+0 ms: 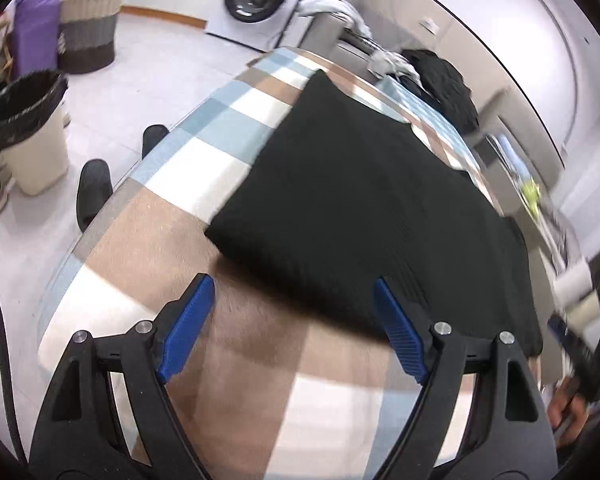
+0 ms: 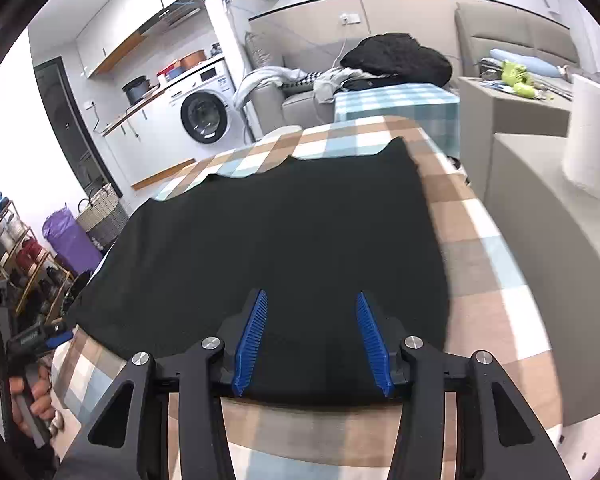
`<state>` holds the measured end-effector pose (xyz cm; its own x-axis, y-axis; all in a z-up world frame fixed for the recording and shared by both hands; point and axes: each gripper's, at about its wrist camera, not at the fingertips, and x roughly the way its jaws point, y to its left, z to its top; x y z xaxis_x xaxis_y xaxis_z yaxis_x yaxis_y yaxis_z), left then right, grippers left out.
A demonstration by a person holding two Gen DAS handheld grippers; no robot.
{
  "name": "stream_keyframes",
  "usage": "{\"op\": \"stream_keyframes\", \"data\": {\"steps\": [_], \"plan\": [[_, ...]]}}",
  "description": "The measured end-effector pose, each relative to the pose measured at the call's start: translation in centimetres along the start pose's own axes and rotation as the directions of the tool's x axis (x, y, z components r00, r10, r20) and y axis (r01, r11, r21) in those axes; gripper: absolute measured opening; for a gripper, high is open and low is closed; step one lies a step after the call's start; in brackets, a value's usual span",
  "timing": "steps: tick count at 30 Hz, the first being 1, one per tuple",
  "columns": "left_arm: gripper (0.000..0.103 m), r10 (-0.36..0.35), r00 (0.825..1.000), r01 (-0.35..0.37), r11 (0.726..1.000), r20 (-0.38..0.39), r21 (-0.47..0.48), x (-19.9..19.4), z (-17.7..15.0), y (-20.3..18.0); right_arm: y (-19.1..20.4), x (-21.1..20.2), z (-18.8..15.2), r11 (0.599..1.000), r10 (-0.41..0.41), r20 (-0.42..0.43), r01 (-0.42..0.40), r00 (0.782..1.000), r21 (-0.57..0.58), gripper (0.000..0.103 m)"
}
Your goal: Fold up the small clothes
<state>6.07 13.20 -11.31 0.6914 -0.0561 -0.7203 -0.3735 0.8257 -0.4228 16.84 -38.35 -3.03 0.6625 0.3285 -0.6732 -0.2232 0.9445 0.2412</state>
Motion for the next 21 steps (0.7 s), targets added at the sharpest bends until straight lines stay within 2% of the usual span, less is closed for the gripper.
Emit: {"op": "stream_keyframes", "data": {"steps": [2,3,4,5,6,7,9,11,13,17,21], "plan": [[0.072,0.014,1.0,-0.014,1.0,0.01,-0.019,0.8,0.9,0.1,0.7,0.3,-0.3,1.0,0.0,-0.001,0.0,1.0,-0.016,0.048],[0.064,0.022,1.0,-0.021,0.999,0.02,-0.029,1.3,1.5,0.1,1.0,0.5,-0.4,1.0,0.002,-0.001,-0.002,1.0,-0.02,0.048],[0.049,0.04,0.999,-0.039,0.999,0.025,-0.036,1.9,1.9,0.0,1.3,0.6,-0.5,1.0,0.003,0.0,-0.003,1.0,-0.02,0.048],[0.039,0.067,0.997,-0.066,0.997,0.029,-0.04,2.6,2.4,-0.2,1.6,0.8,-0.5,1.0,0.007,-0.001,-0.007,1.0,-0.022,0.048],[0.022,0.08,0.996,-0.079,0.996,0.027,-0.041,3.2,2.8,-0.4,1.7,1.1,-0.4,1.0,0.007,-0.004,-0.007,1.0,-0.027,0.048],[0.017,0.062,0.998,-0.061,0.997,0.018,-0.053,3.7,3.1,-0.3,2.0,1.3,-0.4,0.999,0.005,-0.004,-0.005,1.0,-0.032,0.048],[0.015,0.059,0.997,-0.055,0.996,0.057,-0.066,3.6,3.2,-0.6,2.5,1.6,-0.2,0.999,0.01,-0.003,-0.01,1.0,-0.038,0.048],[0.013,0.055,0.994,-0.052,0.998,0.095,-0.033,2.3,2.9,-0.7,3.1,1.9,-0.1,0.999,0.013,-0.008,-0.013,1.0,-0.047,0.048],[0.013,0.055,0.993,-0.053,0.998,0.102,-0.028,1.0,2.2,-0.3,3.5,2.1,-0.1,0.998,0.024,-0.019,-0.025,1.0,-0.058,0.048],[0.013,0.104,0.988,-0.103,0.995,0.113,-0.019,-0.6,0.8,0.6,3.9,3.0,-0.2,0.995,0.039,-0.04,-0.042,0.998,-0.088,0.048],[0.012,0.114,0.982,-0.115,0.993,0.15,0.001,-2.1,0.9,-0.3,3.7,3.9,-0.5,0.996,0.039,-0.077,-0.045,0.996,-0.079,0.048]]}}
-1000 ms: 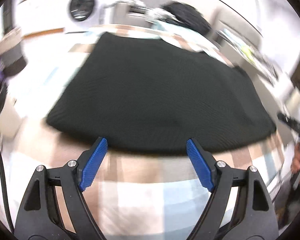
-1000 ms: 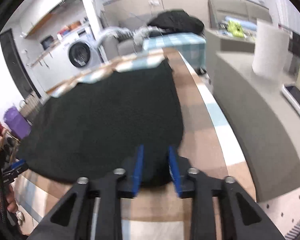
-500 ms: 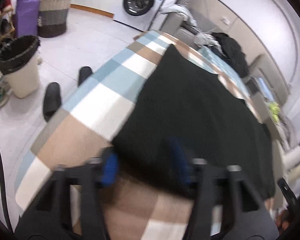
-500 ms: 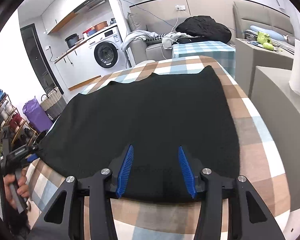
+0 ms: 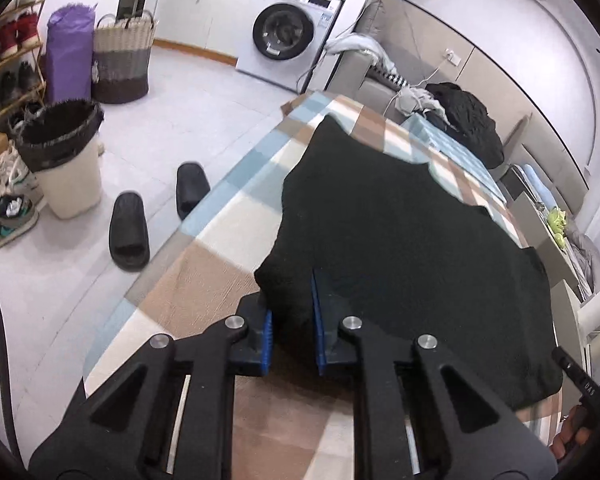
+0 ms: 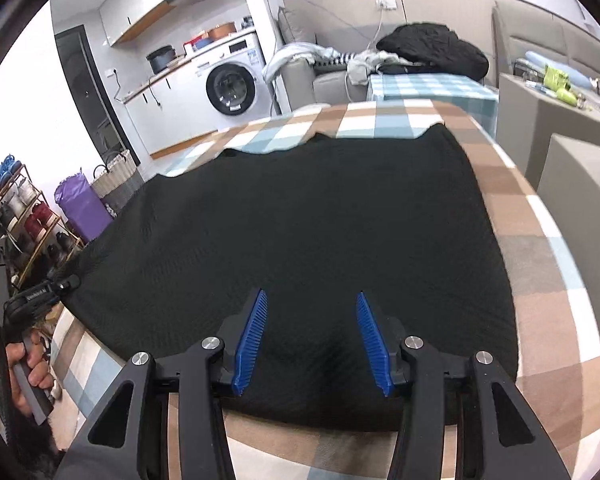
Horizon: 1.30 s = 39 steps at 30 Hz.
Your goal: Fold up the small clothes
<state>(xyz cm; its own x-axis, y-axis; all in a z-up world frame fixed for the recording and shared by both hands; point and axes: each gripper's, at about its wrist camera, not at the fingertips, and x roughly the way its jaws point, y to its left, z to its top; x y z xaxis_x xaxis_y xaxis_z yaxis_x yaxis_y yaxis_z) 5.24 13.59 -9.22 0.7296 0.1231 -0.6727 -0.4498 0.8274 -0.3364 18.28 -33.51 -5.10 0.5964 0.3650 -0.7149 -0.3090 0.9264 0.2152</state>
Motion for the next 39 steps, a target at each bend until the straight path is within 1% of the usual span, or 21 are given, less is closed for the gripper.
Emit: {"op": "stream_keyframes", "data": {"steps": [3,6,10,12,13,15,16,17,18,20,21,23,24,25,27,29,32,35,36,38,39], "plan": [[0.011,-0.036,0.998,0.032,0.997,0.056,0.07,-1.3,1.1,-2.5,-0.2,-0.4,-0.2,1.0,0.001,0.011,-0.001,1.0,0.002,0.048],[0.011,-0.145,0.986,0.13,0.978,0.082,0.161,-2.2,2.5,-6.8,-0.7,-1.1,-0.3,1.0,-0.007,0.017,0.007,1.0,0.014,0.048],[0.01,-0.318,0.946,0.27,0.888,0.072,0.373,-3.0,2.6,-15.9,-1.1,-2.1,-0.4,0.999,-0.019,0.038,0.018,0.999,0.034,0.049],[0.01,-0.389,0.921,0.343,0.826,0.011,0.448,-2.9,1.3,-20.1,-1.6,-2.6,-0.5,0.998,-0.027,0.045,0.025,0.999,0.05,0.049],[0.01,-0.427,0.902,0.399,0.777,-0.057,0.488,-2.3,-0.3,-22.7,-1.7,-2.8,-0.5,0.998,-0.032,0.048,0.029,0.998,0.056,0.049],[0.011,-0.448,0.883,0.453,0.729,-0.142,0.513,-1.5,-2.7,-25.4,-2.3,-3.2,-0.6,0.996,-0.052,0.053,0.049,0.997,0.07,0.05],[0.011,-0.457,0.865,0.494,0.697,-0.21,0.519,-0.8,-4.2,-26.4,-2.7,-3.4,-0.7,0.995,-0.061,0.055,0.057,0.997,0.079,0.051],[0.011,-0.45,0.851,0.522,0.678,-0.27,0.518,-0.2,-5.6,-27.2,-3.2,-3.4,-0.8,0.993,-0.069,0.051,0.064,0.996,0.097,0.051],[0.013,-0.429,0.846,0.533,0.672,-0.317,0.513,0.4,-6.7,-27.5,-3.4,-3.4,-0.9,0.992,-0.071,0.043,0.066,0.997,0.109,0.051],[0.019,-0.393,0.833,0.55,0.672,-0.39,0.496,1.0,-8.2,-27.3,-4.0,-3.5,-0.8,0.99,-0.068,0.033,0.063,0.997,0.129,0.051],[0.023,-0.405,0.822,0.564,0.673,-0.4,0.479,0.8,-8.4,-26.5,-4.1,-3.6,-0.7,0.99,-0.056,0.035,0.051,0.998,0.133,0.051],[0.031,-0.437,0.812,0.58,0.675,-0.387,0.456,0.0,-8.0,-25.1,-4.1,-3.4,-0.3,0.989,-0.002,0.032,-0.003,0.999,0.148,0.051],[0.044,-0.442,0.816,0.575,0.683,-0.372,0.45,-0.3,-7.5,-24.4,-4.0,-3.1,0.0,0.987,0.036,0.023,-0.039,0.999,0.156,0.051],[0.056,-0.445,0.825,0.563,0.698,-0.349,0.443,-0.9,-6.8,-23.4,-3.7,-2.7,0.2,0.985,0.066,0.016,-0.068,0.998,0.161,0.051],[0.067,-0.449,0.847,0.531,0.731,-0.283,0.428,-1.7,-5.1,-21.3,-3.0,-1.4,0.8,0.972,0.157,-0.007,-0.153,0.988,0.178,0.051],[0.069,-0.442,0.865,0.501,0.754,-0.237,0.425,-1.7,-3.2,-19.2,-2.0,0.1,1.1,0.955,0.232,-0.035,-0.221,0.972,0.2,0.051],[0.069,-0.383,0.906,0.423,0.804,-0.181,0.417,-1.1,-1.3,-16.2,-0.6,2.6,1.5,0.93,0.304,-0.083,-0.277,0.949,0.241,0.051],[0.069,-0.355,0.921,0.391,0.836,-0.164,0.386,-0.5,0.4,-13.2,0.5,4.7,1.5,0.93,0.306,-0.125,-0.267,0.944,0.254,0.049],[0.069,-0.342,0.926,0.377,0.845,-0.158,0.38,-0.2,0.7,-12.7,0.7,5.3,1.4,0.927,0.314,-0.132,-0.273,0.94,0.259,0.045],[0.069,-0.325,0.932,0.362,0.857,-0.161,0.366,0.2,1.1,-11.6,1.1,6.2,1.4,0.937,0.291,-0.162,-0.247,0.943,0.248,0.018],[0.069,-0.325,0.932,0.363,0.86,-0.163,0.359,0.2,1.4,-11.1,1.4,6.5,1.4,0.947,0.263,-0.176,-0.219,0.949,0.233,0.011]]}}
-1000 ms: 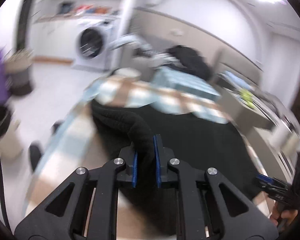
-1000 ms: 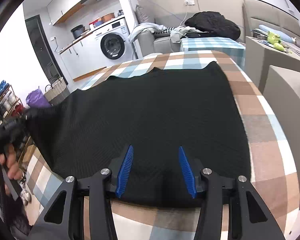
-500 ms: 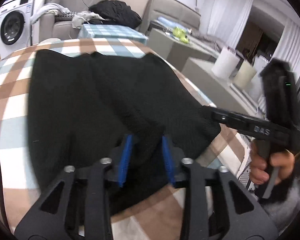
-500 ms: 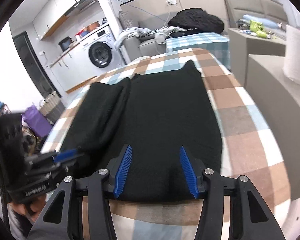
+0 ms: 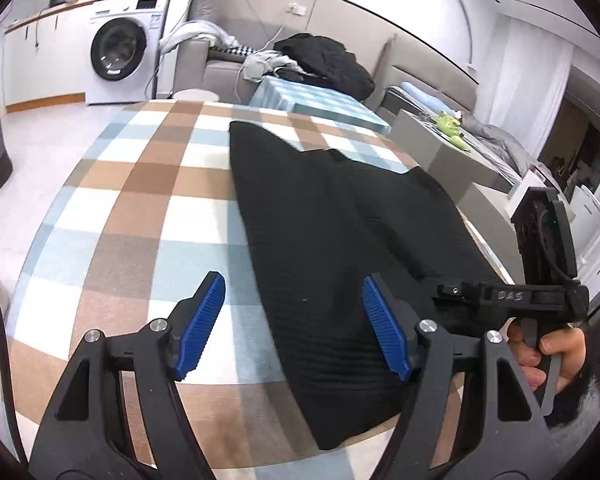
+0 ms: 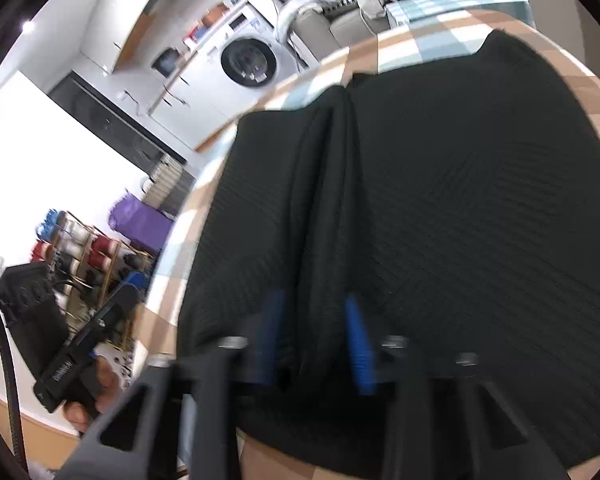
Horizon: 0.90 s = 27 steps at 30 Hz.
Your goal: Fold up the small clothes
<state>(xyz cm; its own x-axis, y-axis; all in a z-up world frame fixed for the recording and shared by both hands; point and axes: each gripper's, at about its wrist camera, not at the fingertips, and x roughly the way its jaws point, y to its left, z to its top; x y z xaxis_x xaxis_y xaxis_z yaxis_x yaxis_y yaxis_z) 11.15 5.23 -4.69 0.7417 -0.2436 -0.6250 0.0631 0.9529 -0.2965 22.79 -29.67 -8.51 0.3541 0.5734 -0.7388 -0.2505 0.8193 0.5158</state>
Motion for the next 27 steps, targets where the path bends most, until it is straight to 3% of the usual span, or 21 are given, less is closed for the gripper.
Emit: {"op": "stream_keyframes", "data": {"steps": [1,3,6,8,9,12,13,14,16,18,22,27], "plan": [[0.069,-0.002,1.0,0.002,1.0,-0.002,-0.003,0.0,0.0,0.4,0.3,0.0,0.1,1.0,-0.011,-0.002,0.011,1.0,-0.004,0.006],[0.069,0.012,1.0,-0.012,1.0,-0.003,0.0,-0.2,0.1,0.6,2.0,-2.7,-0.1,0.996,0.074,0.063,-0.071,0.995,-0.052,0.005],[0.069,0.0,1.0,0.0,1.0,-0.003,-0.003,0.0,0.1,0.6,3.1,-6.8,-1.0,0.991,0.122,0.125,-0.115,0.985,-0.066,0.004],[0.069,-0.003,1.0,0.003,1.0,-0.02,0.006,0.6,-0.1,0.1,2.4,-7.1,-1.7,0.997,0.066,0.12,-0.061,0.991,-0.044,0.004],[0.069,-0.006,0.999,0.007,1.0,-0.031,0.015,1.1,-0.3,-0.3,1.6,-6.2,-2.5,0.999,-0.025,0.094,0.03,0.995,-0.046,0.004],[0.069,-0.021,0.996,0.025,0.999,-0.088,0.042,2.6,-1.1,-1.7,-0.5,-3.3,-3.7,0.987,-0.16,-0.023,0.159,0.987,-0.037,0.006],[0.069,-0.03,0.994,0.037,0.998,-0.105,0.059,3.0,-1.5,-2.1,-0.5,-3.7,-3.8,0.989,-0.139,0.003,0.139,0.99,-0.042,0.01],[0.069,-0.034,0.993,0.044,0.996,-0.117,0.08,3.3,-1.8,-2.7,-0.2,-4.2,-3.7,0.99,-0.134,0.017,0.135,0.991,-0.042,0.021],[0.069,-0.036,0.99,0.051,0.993,-0.137,0.108,4.0,-2.2,-3.6,0.4,-5.8,-3.2,0.988,-0.141,0.087,0.146,0.986,-0.057,0.034],[0.069,-0.042,0.987,0.062,0.991,-0.157,0.123,4.4,-2.6,-4.2,1.0,-6.5,-2.1,0.99,-0.114,0.134,0.124,0.984,-0.065,0.038],[0.069,-0.039,0.984,0.061,0.99,-0.171,0.126,4.9,-3.0,-4.3,1.5,-4.5,0.7,0.996,-0.032,0.115,0.041,0.993,-0.074,0.038],[0.069,-0.026,0.987,0.045,0.993,-0.16,0.112,4.5,-2.7,-3.7,0.6,1.5,4.5,0.999,-0.029,0.016,0.029,0.999,-0.014,0.037]]}}
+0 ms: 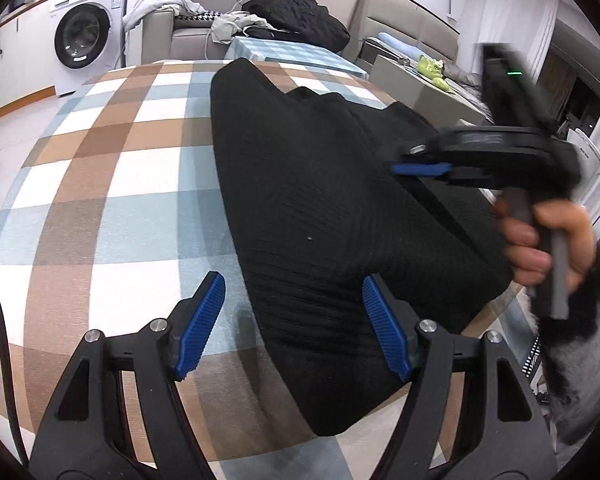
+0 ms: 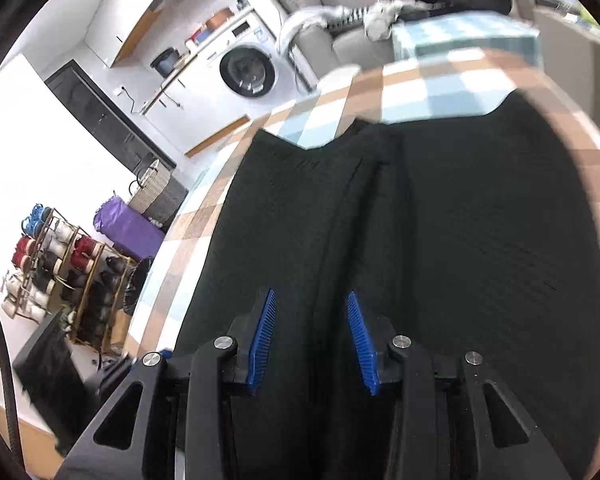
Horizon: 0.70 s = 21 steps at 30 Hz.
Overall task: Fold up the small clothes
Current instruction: 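Hold the folded sweater with the right tool while the left tool opens and withdraws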
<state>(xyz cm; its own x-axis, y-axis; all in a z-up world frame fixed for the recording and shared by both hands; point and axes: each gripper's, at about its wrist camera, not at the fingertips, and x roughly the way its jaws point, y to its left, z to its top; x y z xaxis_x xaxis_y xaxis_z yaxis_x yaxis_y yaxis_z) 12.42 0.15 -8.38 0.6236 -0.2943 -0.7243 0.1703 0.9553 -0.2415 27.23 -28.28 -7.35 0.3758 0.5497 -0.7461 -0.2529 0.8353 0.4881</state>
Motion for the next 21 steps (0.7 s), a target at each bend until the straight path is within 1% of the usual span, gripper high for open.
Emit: {"op": "stream_keyframes", "data": {"steps": [1,2,3,4,5,6,7,8,9,10,11,12,13,14,15,16,18,19,20,21], "plan": [[0.069,0.0,1.0,0.0,1.0,0.001,-0.002,-0.1,0.0,0.1,-0.3,1.2,0.5,1.0,-0.018,-0.03,0.018,0.999,0.005,0.029],[0.069,0.001,1.0,-0.001,1.0,0.002,-0.004,-0.2,0.1,0.2,-0.2,1.9,1.0,1.0,-0.015,-0.033,0.015,0.999,-0.014,0.02],[0.069,0.003,1.0,-0.003,1.0,0.006,-0.008,-0.3,0.2,0.3,-0.1,2.0,1.2,0.999,-0.026,-0.04,0.024,0.999,-0.041,0.015],[0.069,0.004,1.0,-0.004,1.0,0.014,-0.014,-0.4,0.2,0.4,0.6,1.8,1.3,0.996,-0.044,-0.034,0.041,0.998,-0.083,0.007],[0.069,0.002,1.0,-0.002,1.0,0.023,-0.021,-0.6,0.3,0.6,1.2,1.1,1.8,0.992,-0.037,0.0,0.037,0.999,-0.122,0.007],[0.069,-0.001,1.0,0.001,1.0,0.026,-0.025,-0.8,0.4,0.6,2.2,-0.1,2.1,0.985,-0.025,0.053,0.034,0.998,-0.169,0.006],[0.069,-0.005,1.0,0.006,1.0,0.027,-0.028,-0.8,0.4,0.7,3.0,-1.3,2.3,0.979,-0.038,0.098,0.057,0.994,-0.198,0.006],[0.069,-0.006,1.0,0.007,1.0,0.023,-0.029,-0.7,0.4,0.8,2.8,-2.2,2.3,0.975,-0.053,0.138,0.081,0.989,-0.205,0.006],[0.069,-0.005,1.0,0.005,1.0,0.016,-0.027,-0.5,0.4,0.8,2.7,-2.6,2.5,0.974,-0.074,0.159,0.106,0.985,-0.201,0.006],[0.069,-0.001,1.0,0.001,1.0,-0.003,-0.022,-0.1,0.2,0.8,2.0,-2.1,2.8,0.974,-0.113,0.151,0.139,0.982,-0.181,0.006],[0.069,-0.001,1.0,0.001,1.0,-0.014,-0.019,0.1,0.1,0.7,1.4,-1.7,2.9,0.975,-0.13,0.138,0.151,0.982,-0.161,0.006],[0.069,-0.002,1.0,0.001,1.0,-0.02,-0.016,0.3,0.0,0.6,0.5,-0.7,3.1,0.978,-0.147,0.108,0.161,0.983,-0.133,0.007],[0.069,0.005,1.0,-0.005,1.0,-0.028,-0.006,0.5,-0.1,0.5,-0.4,0.4,3.0,0.98,-0.162,0.058,0.168,0.985,-0.108,0.008],[0.069,0.014,0.999,-0.014,1.0,-0.032,0.005,0.6,-0.2,0.4,-0.8,1.2,3.0,0.982,-0.166,0.025,0.168,0.986,-0.09,0.01],[0.069,0.024,0.999,-0.024,1.0,-0.033,0.015,0.6,-0.2,0.4,-1.3,1.7,2.6,0.988,-0.141,-0.001,0.141,0.99,-0.065,0.013],[0.069,0.028,0.999,-0.027,0.999,-0.033,0.018,0.5,-0.2,0.4,-1.5,1.5,1.9,0.994,-0.098,-0.016,0.098,0.995,-0.049,0.016],[0.069,0.018,0.999,-0.017,1.0,-0.037,0.008,0.5,-0.2,0.7,-1.3,0.7,0.6,0.999,-0.029,-0.022,0.028,0.999,-0.03,0.026],[0.069,0.016,0.999,-0.015,1.0,-0.039,0.008,0.5,-0.2,0.8,-1.4,0.2,-0.4,1.0,0.008,-0.032,-0.009,0.999,-0.015,0.031],[0.069,0.014,0.999,-0.014,1.0,-0.04,0.01,0.6,-0.2,0.9,-1.5,-0.5,-1.8,0.998,0.058,-0.045,-0.058,0.997,-0.001,0.034],[0.069,0.014,0.999,-0.013,1.0,-0.042,0.011,0.7,-0.2,0.9,-1.2,-1.1,-2.8,0.996,0.089,-0.056,-0.088,0.994,0.006,0.034]]}}
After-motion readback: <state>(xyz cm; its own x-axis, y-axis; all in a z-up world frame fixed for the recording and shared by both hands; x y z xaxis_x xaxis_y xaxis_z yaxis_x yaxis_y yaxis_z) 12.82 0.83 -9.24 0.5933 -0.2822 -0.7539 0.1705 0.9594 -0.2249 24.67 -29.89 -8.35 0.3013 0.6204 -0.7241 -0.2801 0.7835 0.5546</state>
